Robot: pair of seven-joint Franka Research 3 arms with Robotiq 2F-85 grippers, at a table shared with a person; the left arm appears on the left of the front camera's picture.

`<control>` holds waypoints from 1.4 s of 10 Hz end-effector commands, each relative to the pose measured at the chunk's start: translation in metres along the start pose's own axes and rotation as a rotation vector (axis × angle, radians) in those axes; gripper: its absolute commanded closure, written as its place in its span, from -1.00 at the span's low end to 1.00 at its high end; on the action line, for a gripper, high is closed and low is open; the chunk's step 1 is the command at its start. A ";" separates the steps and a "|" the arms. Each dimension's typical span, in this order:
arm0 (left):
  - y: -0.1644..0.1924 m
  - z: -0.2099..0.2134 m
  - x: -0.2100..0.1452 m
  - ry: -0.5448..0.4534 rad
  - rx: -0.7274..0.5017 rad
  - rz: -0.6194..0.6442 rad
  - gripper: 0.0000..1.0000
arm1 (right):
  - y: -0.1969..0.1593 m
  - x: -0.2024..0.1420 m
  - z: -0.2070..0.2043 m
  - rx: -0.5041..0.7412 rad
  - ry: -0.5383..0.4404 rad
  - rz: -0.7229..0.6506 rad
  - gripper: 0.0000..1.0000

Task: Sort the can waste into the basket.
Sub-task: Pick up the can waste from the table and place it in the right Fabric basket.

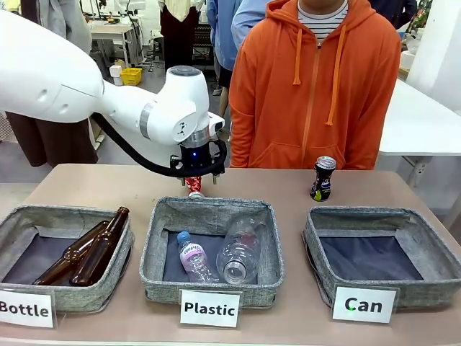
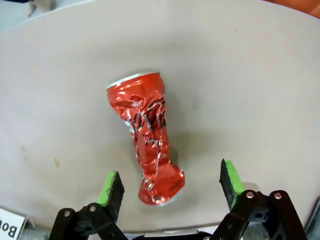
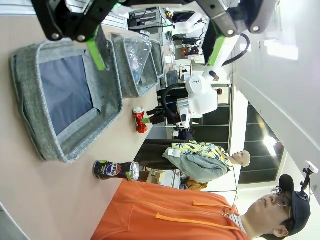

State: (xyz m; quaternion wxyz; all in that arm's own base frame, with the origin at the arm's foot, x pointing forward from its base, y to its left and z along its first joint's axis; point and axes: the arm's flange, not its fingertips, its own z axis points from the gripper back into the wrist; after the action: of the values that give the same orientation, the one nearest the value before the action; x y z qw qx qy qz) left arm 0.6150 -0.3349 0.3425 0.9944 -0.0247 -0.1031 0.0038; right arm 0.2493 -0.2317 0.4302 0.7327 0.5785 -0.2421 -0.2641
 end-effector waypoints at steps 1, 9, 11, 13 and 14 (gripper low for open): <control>-0.004 -0.009 0.012 -0.005 0.029 -0.028 -1.00 | 0.003 0.002 -0.001 0.029 -0.012 0.009 -1.00; 0.002 -0.035 0.029 0.067 0.127 0.040 0.18 | 0.003 0.002 -0.001 0.029 -0.012 0.009 -1.00; 0.002 -0.036 0.030 0.060 0.144 0.046 1.00 | 0.003 0.002 -0.001 0.029 -0.012 0.009 -1.00; 0.002 -0.037 0.030 0.058 0.151 0.049 1.00 | 0.003 0.002 -0.001 0.029 -0.012 0.009 -1.00; 0.002 -0.037 0.030 0.058 0.152 0.052 0.95 | 0.003 0.002 -0.001 0.029 -0.012 0.009 -1.00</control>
State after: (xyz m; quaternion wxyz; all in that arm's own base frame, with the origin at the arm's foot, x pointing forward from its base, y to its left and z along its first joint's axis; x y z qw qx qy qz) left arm 0.6487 -0.3344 0.3104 0.9972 0.0271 -0.0636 0.0278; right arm 0.2492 -0.2317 0.4302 0.7327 0.5785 -0.2421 -0.2641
